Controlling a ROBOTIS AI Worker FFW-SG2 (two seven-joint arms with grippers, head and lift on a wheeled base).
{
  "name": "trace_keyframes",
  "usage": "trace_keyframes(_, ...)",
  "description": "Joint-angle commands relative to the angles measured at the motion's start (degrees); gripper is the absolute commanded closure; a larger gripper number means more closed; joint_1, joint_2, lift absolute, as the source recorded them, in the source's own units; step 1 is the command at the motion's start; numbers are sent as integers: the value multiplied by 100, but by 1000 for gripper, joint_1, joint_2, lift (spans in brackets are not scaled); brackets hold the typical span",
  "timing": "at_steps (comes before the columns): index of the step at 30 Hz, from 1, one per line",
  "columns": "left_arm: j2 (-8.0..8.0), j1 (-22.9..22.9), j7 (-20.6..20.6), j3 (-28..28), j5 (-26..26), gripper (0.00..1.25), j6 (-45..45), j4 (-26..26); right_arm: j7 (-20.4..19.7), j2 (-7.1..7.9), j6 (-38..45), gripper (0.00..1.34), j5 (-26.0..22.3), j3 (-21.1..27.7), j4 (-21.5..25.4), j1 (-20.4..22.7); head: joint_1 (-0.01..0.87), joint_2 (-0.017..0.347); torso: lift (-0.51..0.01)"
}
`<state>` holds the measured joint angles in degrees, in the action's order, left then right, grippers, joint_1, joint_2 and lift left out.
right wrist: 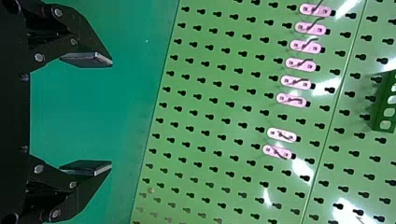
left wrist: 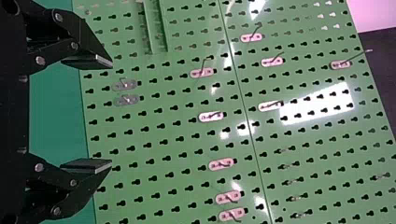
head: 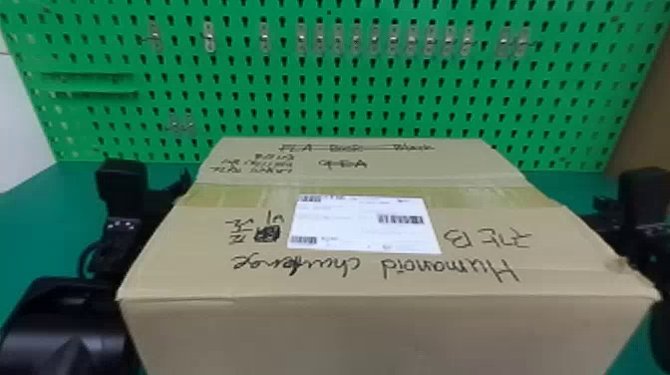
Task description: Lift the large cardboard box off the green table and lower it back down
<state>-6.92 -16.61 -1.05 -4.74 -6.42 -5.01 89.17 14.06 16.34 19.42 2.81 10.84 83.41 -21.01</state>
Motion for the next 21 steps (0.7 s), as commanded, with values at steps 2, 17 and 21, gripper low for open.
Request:
trace_keyframes(2, -2, 0, 0, 0, 0, 496, 0, -5, 0, 0, 0, 484, 0, 6, 0, 0, 508, 51, -211)
trace_keyframes(17, 7, 0, -9, 0, 0, 496, 0, -23, 0, 0, 0, 484, 0, -3, -9, -8, 508, 51, -211)
trace_keyframes(21, 7, 0, -9, 0, 0, 496, 0, -23, 0, 0, 0, 484, 0, -12, -9, -17, 508, 51, -211)
